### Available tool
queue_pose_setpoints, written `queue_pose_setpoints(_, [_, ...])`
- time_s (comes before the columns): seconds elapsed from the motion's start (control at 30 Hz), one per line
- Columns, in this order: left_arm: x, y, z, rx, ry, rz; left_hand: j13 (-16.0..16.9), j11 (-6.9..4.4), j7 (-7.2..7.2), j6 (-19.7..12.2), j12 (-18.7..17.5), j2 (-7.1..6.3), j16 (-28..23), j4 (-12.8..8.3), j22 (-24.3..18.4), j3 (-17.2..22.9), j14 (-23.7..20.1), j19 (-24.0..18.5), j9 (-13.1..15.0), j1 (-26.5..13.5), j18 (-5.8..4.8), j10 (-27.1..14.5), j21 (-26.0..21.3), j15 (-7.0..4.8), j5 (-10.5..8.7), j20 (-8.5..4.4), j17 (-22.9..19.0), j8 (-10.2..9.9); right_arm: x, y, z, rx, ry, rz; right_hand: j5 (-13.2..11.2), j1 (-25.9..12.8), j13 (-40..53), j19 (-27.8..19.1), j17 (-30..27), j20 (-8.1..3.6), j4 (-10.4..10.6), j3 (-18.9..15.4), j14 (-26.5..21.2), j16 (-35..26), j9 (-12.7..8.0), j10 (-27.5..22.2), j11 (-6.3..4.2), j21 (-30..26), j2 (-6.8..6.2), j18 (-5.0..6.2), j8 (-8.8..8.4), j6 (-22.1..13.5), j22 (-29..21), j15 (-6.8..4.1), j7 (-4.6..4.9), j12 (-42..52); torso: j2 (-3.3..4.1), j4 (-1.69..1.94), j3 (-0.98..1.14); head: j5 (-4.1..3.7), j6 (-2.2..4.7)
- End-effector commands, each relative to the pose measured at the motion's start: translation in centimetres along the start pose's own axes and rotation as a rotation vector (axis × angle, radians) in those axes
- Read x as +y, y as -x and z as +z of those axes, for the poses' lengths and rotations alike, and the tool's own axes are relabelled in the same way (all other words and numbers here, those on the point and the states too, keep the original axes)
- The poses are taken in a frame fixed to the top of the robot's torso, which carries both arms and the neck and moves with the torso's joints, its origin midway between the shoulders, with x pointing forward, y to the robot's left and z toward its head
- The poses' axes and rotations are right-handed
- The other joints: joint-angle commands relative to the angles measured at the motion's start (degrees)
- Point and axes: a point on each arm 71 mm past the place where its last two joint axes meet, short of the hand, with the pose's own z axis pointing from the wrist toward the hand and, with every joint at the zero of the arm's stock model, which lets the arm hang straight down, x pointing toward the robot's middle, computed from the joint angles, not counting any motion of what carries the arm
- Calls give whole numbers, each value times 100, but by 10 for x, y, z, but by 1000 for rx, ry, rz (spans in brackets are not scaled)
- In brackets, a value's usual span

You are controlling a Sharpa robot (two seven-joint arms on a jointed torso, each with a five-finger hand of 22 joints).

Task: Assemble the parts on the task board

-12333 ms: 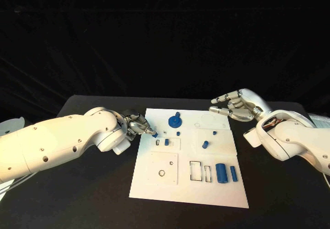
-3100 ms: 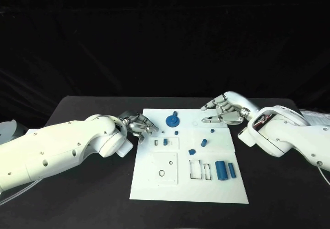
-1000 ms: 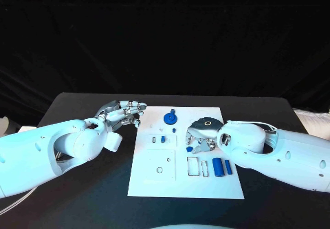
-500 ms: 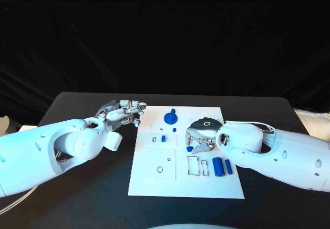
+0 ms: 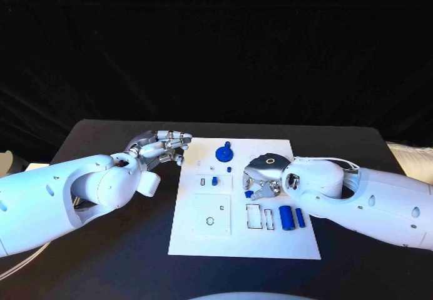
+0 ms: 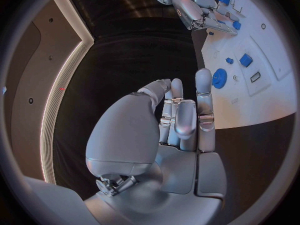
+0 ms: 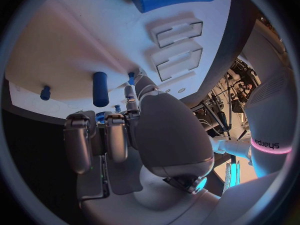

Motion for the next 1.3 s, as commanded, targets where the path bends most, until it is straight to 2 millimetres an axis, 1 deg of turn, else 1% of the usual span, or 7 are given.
queue_pose_setpoints(0.03, [0,-1,0,0,3,-4,-14,-2,33,24,16,-5,-21,-51,-12,15,-56,26,-15,87,81,-32,-32,1,27,15,-9,-11,0,-12,0,74,-4,-21,24,57,1161,543,1462,-32,-1,62,588,36,13,287,-18,26,84,-18,53,83,1431,-39,-11,31,0,-1,1,0,-7])
queue_pose_setpoints(0.23, [0,-1,0,0,6,-4,-21,-1,35,26,18,-1,-23,-65,-14,22,-59,29,-20,101,81,-35,-34,1,27,15,-15,-10,0,-14,1,94,-6,-23,30,22,1165,547,1472,-47,12,167,590,43,18,289,-42,31,190,-20,73,170,1438,-60,-42,38,-1,1,-2,5,-15])
queue_pose_setpoints(0.43, [0,-1,0,1,7,-5,-21,-1,35,26,18,-1,-23,-65,-14,22,-59,29,-20,101,81,-35,-34,1,27,15,-15,-10,-1,-14,2,98,-18,-29,27,-92,1160,550,1469,-63,86,267,589,41,6,282,-47,34,288,-21,47,166,1443,-75,-47,25,-4,3,-2,6,-20])
queue_pose_setpoints(0.7, [0,-1,0,2,8,-5,-31,2,38,26,19,2,-26,-78,-21,28,-61,29,-28,110,83,-39,-47,2,27,14,-23,-10,3,-8,2,15,0,-22,42,-194,1154,554,1477,-87,204,571,591,46,-8,271,-47,40,472,-23,5,105,1451,-94,-32,7,-2,-1,-1,8,-8])
queue_pose_setpoints(0.87, [0,-1,0,3,9,-5,-31,2,38,26,19,2,-26,-78,-21,28,-61,29,-28,110,83,-39,-47,2,27,14,-23,-10,7,-3,2,-54,23,-9,31,-286,1142,557,1486,-82,299,770,593,52,-15,256,-32,43,505,-24,-7,31,1455,-80,-14,-20,-2,-1,-1,6,-3])
queue_pose_setpoints(0.97, [0,-1,0,3,9,-5,-32,2,39,25,19,2,-27,-79,-22,28,-62,28,-29,109,83,-40,-50,2,26,14,-25,-11,8,-1,2,-79,31,-3,28,-324,1135,556,1488,-70,343,917,593,54,-19,247,-18,41,492,-24,-9,-32,1453,-66,4,-36,-1,1,-5,1,5])
queue_pose_setpoints(1.3, [0,-1,-1,5,9,-6,-41,9,47,17,20,1,-32,-79,-32,26,-67,25,-38,99,84,-45,-69,6,24,15,-35,-15,9,1,3,-93,32,-3,21,-403,1125,553,1499,-42,419,1166,596,62,-22,231,11,38,450,-23,-11,-133,1449,-34,37,-61,0,-4,-5,15,7])
